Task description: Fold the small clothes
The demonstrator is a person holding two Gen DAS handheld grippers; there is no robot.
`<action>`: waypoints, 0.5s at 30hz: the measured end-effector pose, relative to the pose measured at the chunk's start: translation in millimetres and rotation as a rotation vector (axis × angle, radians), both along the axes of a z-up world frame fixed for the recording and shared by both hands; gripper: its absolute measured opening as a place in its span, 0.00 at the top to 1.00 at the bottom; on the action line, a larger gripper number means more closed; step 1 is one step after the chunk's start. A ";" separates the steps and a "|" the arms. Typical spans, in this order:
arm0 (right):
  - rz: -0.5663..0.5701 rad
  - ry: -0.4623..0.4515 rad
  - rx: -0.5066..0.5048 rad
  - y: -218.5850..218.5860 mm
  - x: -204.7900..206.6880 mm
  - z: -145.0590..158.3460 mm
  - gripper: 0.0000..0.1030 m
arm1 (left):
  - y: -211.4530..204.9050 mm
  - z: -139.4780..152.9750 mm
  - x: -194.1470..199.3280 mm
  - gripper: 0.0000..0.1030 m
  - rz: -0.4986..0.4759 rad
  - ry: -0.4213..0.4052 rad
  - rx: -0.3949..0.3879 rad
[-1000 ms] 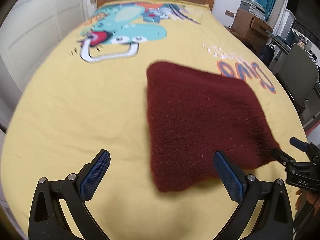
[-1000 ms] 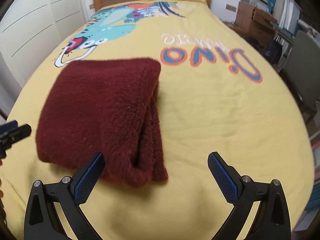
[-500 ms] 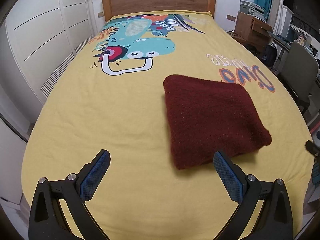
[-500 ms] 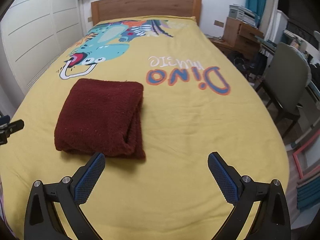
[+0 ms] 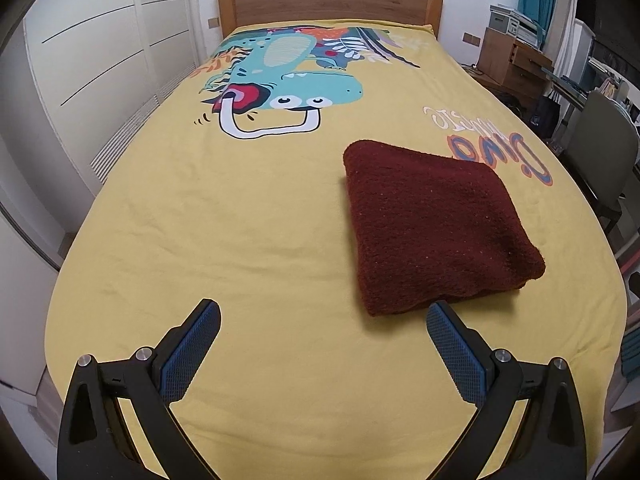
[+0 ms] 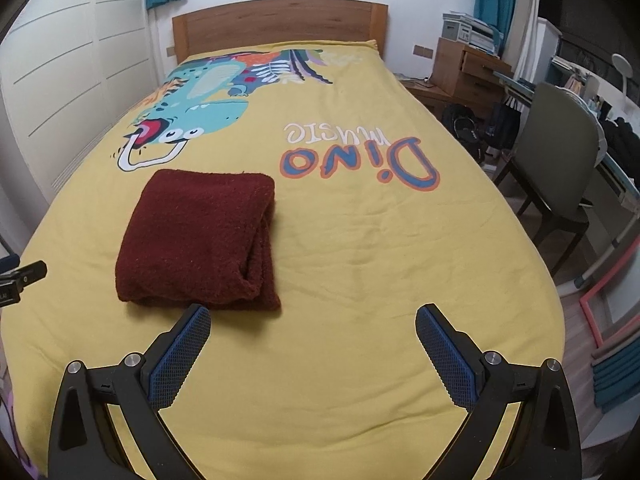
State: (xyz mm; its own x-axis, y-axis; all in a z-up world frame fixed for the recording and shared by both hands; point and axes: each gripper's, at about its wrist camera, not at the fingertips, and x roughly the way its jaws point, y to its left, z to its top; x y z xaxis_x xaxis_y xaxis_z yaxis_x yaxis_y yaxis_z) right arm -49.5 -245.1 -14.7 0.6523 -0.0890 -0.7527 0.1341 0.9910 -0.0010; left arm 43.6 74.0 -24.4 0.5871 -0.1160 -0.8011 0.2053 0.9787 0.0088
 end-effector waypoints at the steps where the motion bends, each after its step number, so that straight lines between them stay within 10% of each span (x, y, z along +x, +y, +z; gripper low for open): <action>1: 0.004 0.000 -0.002 1.1 0.1 0.0 0.01 | 0.8 -0.2 0.4 0.01 0.000 -0.001 0.002; 15: 0.036 0.015 -0.012 7.8 1.4 -0.8 0.01 | 6.7 0.8 -0.1 0.01 0.007 0.006 0.006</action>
State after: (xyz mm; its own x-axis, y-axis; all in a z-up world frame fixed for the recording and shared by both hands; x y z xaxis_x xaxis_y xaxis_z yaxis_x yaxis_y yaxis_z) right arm -48.1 -237.4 -15.5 0.6442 -0.0750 -0.7611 0.0984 0.9950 -0.0148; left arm 43.5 80.8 -23.6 0.5834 -0.1071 -0.8051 0.1984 0.9800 0.0133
